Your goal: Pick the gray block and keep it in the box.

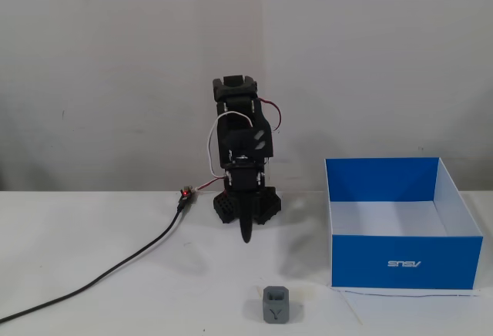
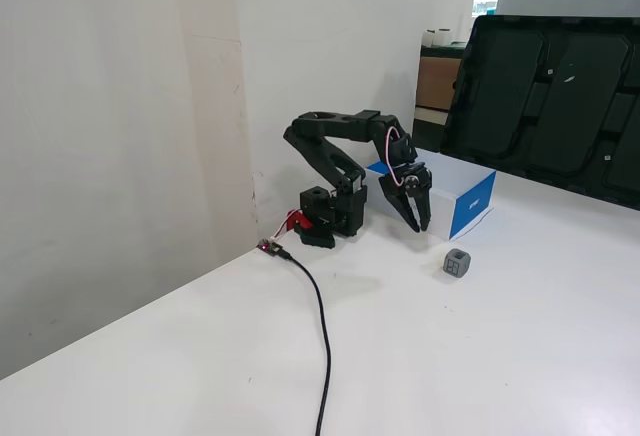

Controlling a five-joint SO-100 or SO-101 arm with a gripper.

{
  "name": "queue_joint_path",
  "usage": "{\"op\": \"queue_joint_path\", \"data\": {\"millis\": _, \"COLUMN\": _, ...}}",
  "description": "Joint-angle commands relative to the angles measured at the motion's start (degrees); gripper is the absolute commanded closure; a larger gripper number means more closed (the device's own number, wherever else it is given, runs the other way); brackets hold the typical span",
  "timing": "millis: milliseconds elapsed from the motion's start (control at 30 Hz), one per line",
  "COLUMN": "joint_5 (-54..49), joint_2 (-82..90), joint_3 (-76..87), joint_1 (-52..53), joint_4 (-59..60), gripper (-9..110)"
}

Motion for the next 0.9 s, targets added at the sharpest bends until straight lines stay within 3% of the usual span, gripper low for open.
{"op": "queue_joint_path", "data": {"millis": 0, "joint_5": 2.1, "joint_2": -2.9, "joint_3": -6.6, "joint_1": -2.5, "joint_4": 0.6, "gripper": 101}}
{"op": "queue_joint_path", "data": {"millis": 133, "joint_5": 4.9, "joint_2": -3.0, "joint_3": -6.8, "joint_1": -4.2, "joint_4": 0.3, "gripper": 99}}
{"op": "queue_joint_path", "data": {"millis": 367, "joint_5": 7.8, "joint_2": -9.3, "joint_3": -9.2, "joint_1": -5.3, "joint_4": 0.1, "gripper": 85}}
{"op": "queue_joint_path", "data": {"millis": 867, "joint_5": 8.8, "joint_2": -29.8, "joint_3": -17.1, "joint_1": -6.1, "joint_4": -5.1, "gripper": 80}}
